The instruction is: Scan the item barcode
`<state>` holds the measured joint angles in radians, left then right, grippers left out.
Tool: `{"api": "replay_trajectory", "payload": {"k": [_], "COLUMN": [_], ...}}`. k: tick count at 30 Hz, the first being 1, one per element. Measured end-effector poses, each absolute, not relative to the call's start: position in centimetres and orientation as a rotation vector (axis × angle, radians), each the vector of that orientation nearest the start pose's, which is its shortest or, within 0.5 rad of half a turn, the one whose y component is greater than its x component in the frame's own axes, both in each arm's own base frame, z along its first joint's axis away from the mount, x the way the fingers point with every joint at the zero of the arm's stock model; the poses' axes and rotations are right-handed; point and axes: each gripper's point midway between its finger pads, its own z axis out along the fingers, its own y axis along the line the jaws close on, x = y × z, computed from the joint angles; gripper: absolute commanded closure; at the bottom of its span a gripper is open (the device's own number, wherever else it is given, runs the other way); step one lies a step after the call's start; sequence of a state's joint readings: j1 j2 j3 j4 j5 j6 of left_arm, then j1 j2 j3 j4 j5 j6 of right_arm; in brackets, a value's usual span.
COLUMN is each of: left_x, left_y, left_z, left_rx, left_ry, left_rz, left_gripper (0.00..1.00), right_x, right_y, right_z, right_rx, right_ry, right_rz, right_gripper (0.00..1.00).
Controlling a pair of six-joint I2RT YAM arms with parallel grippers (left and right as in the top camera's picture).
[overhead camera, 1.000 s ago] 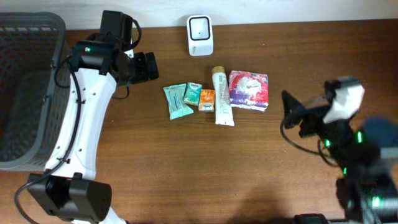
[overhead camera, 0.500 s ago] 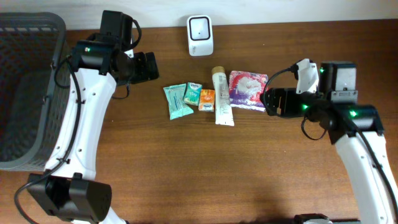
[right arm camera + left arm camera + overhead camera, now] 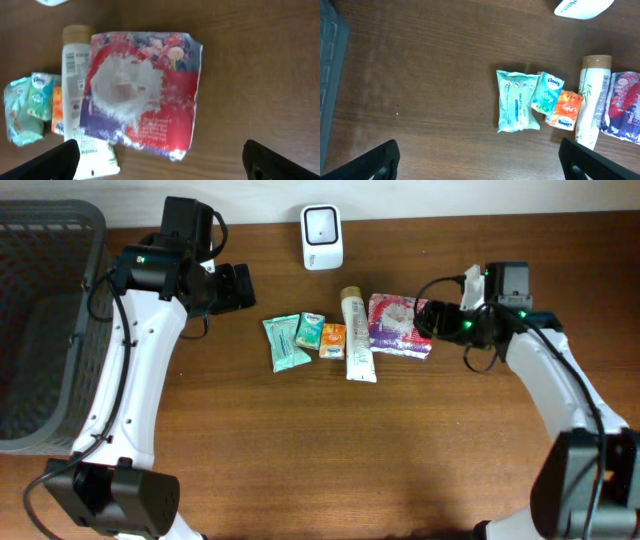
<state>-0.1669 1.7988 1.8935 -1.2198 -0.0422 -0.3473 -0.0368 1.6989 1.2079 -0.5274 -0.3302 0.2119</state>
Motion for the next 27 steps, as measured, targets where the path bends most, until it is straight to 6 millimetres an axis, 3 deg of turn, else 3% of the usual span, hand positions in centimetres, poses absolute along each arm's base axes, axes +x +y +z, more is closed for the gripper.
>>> {"api": "replay_trajectory", "payload": {"k": [3,6,8,13,14,15,16,17,18,22,25,27], "left_x": [41.9,41.9,41.9,41.9,41.9,41.9,41.9,41.9,41.9,41.9,41.9,41.9], "left_y": [-6.3,-6.3,-6.3,-6.3,-6.3,-6.3,-6.3,-6.3,-6.3,-6.3,-6.3,-6.3], "left_z": [23.2,23.2,23.2,23.2,23.2,23.2,23.2,23.2,23.2,23.2,23.2,23.2], "left_rx": [-0.256,-0.256,-0.256,-0.256,-0.256,-0.256,-0.256,-0.256,-0.256,-0.256,-0.256,-0.256], "left_ry": [2.686,2.687,2.687,2.687,2.687,2.687,2.687,2.687,2.687,2.687,2.686,2.687], "left_rz": [-0.101,-0.100,-0.101,-0.101,-0.100,-0.100,-0.100,-0.101,-0.100,-0.101,-0.100,-0.100], "left_gripper": [0.01,0.01,0.01,0.01,0.01,0.01,0.01,0.01,0.01,0.01,0.01,0.01], "right_x": [44.6,45.0,44.8,44.2,44.1,43.9,43.9,43.8,43.8,43.0,41.1,40.8], "right_y": [4.6,4.8,4.9,5.5,5.6,5.8,6.0,6.2,6.3,6.2,4.1,1.6], "right_z": [9.8,7.2,5.4,3.0,2.5,2.1,1.9,1.8,1.9,2.9,4.5,7.5], "right_rx": [0.252,0.295,0.323,0.342,0.343,0.350,0.347,0.346,0.348,0.361,0.428,0.451], "right_ry": [2.527,2.565,2.606,2.663,2.675,2.683,2.687,2.690,2.689,2.749,2.884,2.912], "right_rz": [0.566,0.598,0.610,0.659,0.671,0.688,0.702,0.723,0.734,0.744,0.540,0.319], "right_gripper": [0.01,0.01,0.15,0.33,0.42,0.64,0.80,0.92,0.96,0.96,0.96,0.96]}}
